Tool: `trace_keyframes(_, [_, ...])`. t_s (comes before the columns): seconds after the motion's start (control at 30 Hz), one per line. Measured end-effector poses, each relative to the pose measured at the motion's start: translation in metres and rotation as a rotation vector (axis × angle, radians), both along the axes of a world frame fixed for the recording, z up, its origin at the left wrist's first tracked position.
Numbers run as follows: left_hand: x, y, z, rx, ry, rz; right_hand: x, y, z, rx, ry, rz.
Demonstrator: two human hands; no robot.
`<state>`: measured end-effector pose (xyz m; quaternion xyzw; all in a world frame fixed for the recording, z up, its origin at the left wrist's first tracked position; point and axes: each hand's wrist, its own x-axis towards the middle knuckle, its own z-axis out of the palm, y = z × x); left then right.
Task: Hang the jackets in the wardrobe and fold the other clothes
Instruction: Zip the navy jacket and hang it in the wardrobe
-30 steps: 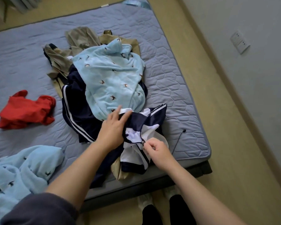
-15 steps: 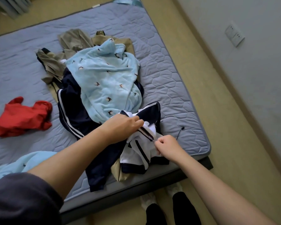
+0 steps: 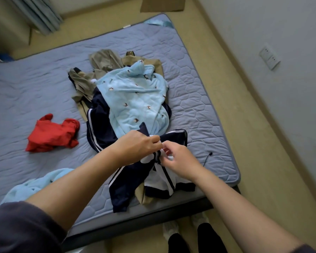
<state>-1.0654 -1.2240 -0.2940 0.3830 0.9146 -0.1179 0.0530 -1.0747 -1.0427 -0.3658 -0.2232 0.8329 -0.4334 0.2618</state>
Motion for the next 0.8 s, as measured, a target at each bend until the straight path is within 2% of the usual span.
trace_keyframes(0.07, [0.014, -0.004, 0.033, -0.007, 0.043, 0.05, 0.003, -0.008, 0.034, -0.014, 0.076, 0.023])
trace_keyframes(0.17, [0.042, -0.005, 0.082, 0.094, 0.095, 0.221, 0.013, -0.019, 0.084, -0.009, 0.158, 0.082])
trace_keyframes(0.37, [0.132, 0.013, 0.163, 0.298, 0.361, 0.64, 0.049, -0.026, 0.165, -0.246, -0.077, 0.142])
trace_keyframes(0.5, [0.195, 0.043, 0.191, 0.255, 0.576, 0.903, 0.076, -0.029, 0.202, -0.366, -0.196, 0.263])
trace_keyframes(0.67, [0.264, 0.086, 0.215, 0.226, 0.827, 1.439, 0.119, -0.033, 0.236, -0.485, -0.299, 0.42])
trace_keyframes(0.8, [0.328, 0.122, 0.224, 0.208, 1.002, 1.888, 0.17, -0.037, 0.251, -0.485, -0.417, 0.62])
